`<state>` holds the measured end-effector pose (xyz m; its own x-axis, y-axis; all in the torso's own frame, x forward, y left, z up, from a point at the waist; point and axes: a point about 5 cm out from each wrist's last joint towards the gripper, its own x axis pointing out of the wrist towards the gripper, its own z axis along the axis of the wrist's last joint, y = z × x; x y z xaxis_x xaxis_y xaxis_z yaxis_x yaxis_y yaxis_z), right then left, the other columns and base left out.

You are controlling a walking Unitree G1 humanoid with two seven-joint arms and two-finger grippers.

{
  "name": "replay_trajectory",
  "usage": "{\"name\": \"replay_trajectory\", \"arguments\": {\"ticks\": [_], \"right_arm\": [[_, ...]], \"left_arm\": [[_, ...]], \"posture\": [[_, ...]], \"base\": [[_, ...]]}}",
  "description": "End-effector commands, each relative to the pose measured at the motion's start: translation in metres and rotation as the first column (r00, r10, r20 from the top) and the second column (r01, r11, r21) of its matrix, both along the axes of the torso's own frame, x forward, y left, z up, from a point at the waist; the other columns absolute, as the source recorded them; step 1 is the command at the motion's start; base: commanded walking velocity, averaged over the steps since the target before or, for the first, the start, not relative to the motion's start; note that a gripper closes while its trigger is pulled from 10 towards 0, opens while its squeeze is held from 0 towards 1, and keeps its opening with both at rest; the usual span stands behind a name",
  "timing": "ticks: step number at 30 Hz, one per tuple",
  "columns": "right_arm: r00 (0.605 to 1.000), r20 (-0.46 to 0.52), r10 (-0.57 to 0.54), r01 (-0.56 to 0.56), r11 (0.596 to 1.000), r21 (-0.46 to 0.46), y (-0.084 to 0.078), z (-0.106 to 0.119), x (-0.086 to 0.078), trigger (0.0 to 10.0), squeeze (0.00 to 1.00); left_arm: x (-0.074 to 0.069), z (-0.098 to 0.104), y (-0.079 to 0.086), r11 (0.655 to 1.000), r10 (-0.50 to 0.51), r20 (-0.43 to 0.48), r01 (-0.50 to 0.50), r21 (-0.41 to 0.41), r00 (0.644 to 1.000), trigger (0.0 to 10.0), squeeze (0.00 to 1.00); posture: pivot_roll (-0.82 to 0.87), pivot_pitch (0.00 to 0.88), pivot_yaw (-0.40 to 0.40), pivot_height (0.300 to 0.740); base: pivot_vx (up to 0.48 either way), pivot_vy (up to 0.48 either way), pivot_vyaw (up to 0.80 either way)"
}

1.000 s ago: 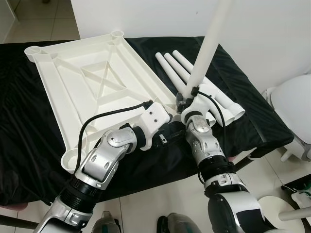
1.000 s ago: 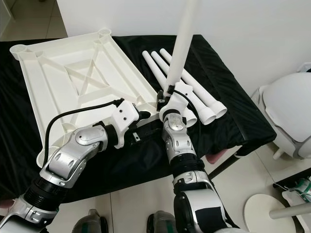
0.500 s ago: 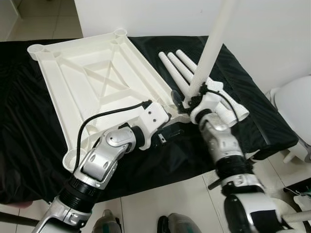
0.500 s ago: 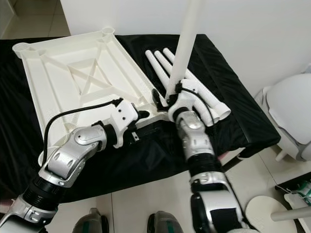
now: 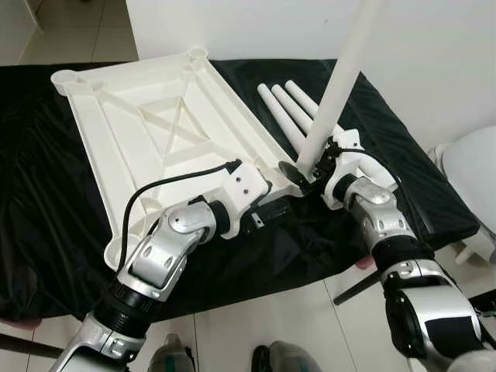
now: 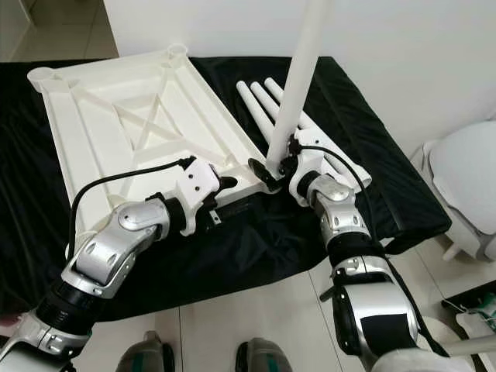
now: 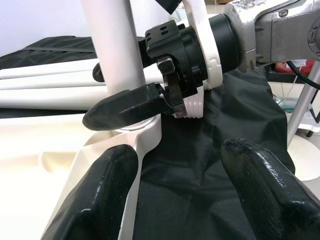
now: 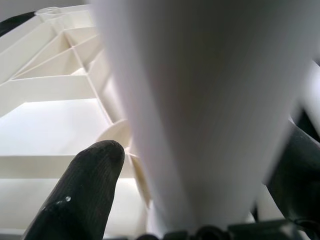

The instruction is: Building children table

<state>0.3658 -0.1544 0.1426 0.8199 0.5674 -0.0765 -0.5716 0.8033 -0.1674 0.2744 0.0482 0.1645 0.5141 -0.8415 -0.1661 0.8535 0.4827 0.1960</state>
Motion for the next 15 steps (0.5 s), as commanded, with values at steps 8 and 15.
{"name": "replay_trajectory", "arguments": {"ticks": [8, 15], "right_arm": [[1.000, -0.024, -0.005, 0.003, 0.998, -0.055, 0.001, -0.006, 0.006, 0.0, 0.00], [0.999, -0.048, -0.012, 0.009, 0.999, -0.054, -0.007, -0.014, 0.004, 0.0, 0.00]], "left_arm": [[0.002, 0.004, 0.001, 1.000, -0.002, 0.023, 0.002, 0.011, 1.000, 10.0, 0.00], [0.002, 0.004, 0.002, 1.000, 0.004, 0.023, -0.004, 0.010, 1.000, 10.0, 0.00]], "posture": [[-0.02, 0.000, -0.051, 0.740], [-0.02, 0.000, -0.052, 0.740]], "base": [[0.000, 0.000, 0.00], [0.000, 0.000, 0.00]]}}
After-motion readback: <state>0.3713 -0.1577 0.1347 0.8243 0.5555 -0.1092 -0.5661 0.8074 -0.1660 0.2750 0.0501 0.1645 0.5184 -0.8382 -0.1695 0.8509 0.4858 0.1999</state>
